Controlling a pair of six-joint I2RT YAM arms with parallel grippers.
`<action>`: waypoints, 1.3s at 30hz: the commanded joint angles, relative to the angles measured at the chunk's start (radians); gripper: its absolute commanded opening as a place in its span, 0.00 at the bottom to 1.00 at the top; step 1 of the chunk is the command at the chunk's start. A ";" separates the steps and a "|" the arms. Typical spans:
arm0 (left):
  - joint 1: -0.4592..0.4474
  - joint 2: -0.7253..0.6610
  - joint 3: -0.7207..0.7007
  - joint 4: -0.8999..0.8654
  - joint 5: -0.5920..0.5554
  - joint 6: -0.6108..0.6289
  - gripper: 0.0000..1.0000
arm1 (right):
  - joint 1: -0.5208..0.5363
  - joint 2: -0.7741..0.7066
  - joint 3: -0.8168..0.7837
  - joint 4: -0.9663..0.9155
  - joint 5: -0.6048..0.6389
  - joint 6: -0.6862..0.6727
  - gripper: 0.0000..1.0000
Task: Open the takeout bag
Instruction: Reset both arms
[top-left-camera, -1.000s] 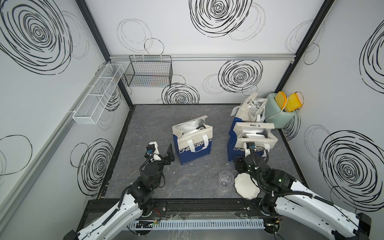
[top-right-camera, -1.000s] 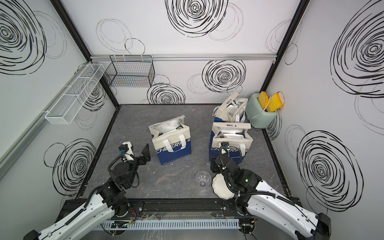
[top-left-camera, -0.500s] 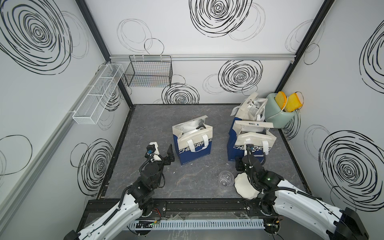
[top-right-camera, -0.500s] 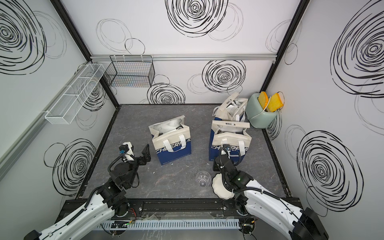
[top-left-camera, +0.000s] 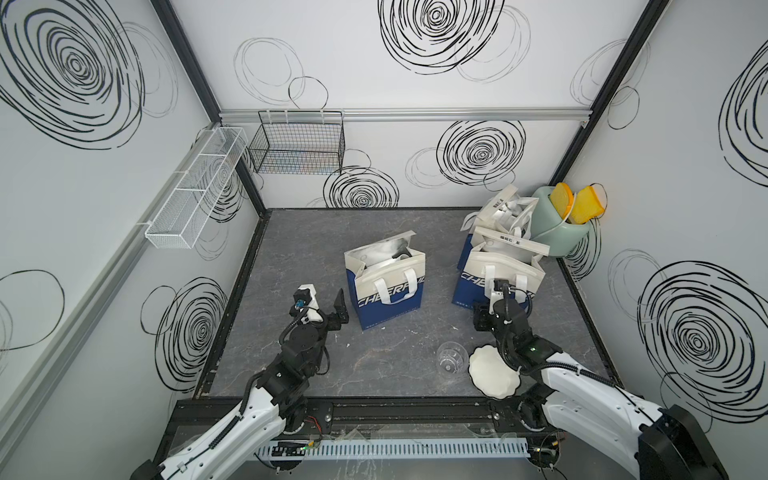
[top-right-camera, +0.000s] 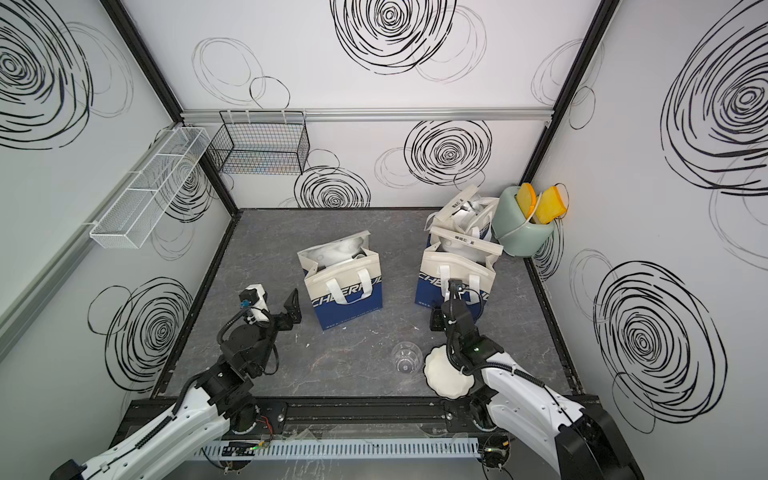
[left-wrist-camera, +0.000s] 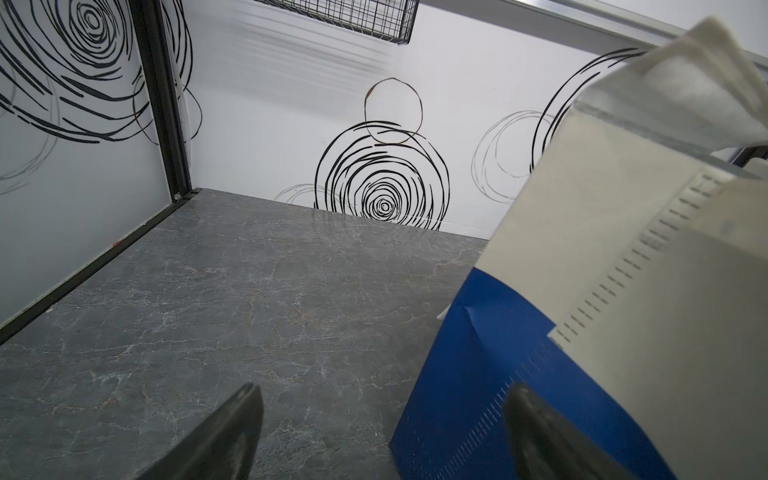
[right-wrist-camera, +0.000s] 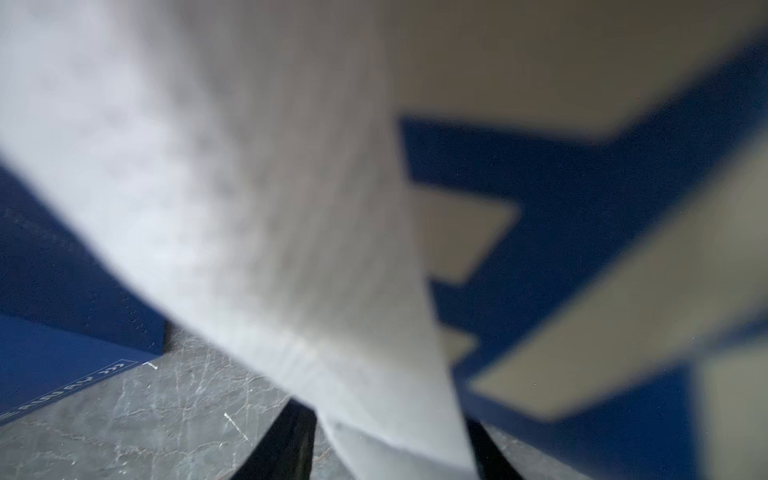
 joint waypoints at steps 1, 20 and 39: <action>0.013 0.009 -0.012 0.064 0.011 0.010 0.94 | -0.039 0.046 0.011 0.076 -0.008 -0.037 0.48; 0.319 0.121 -0.032 0.225 0.147 0.035 0.92 | -0.170 0.082 0.105 0.065 -0.090 -0.178 0.51; 0.518 0.596 -0.029 0.682 0.339 0.234 0.92 | -0.445 0.144 -0.161 0.700 -0.167 -0.313 0.73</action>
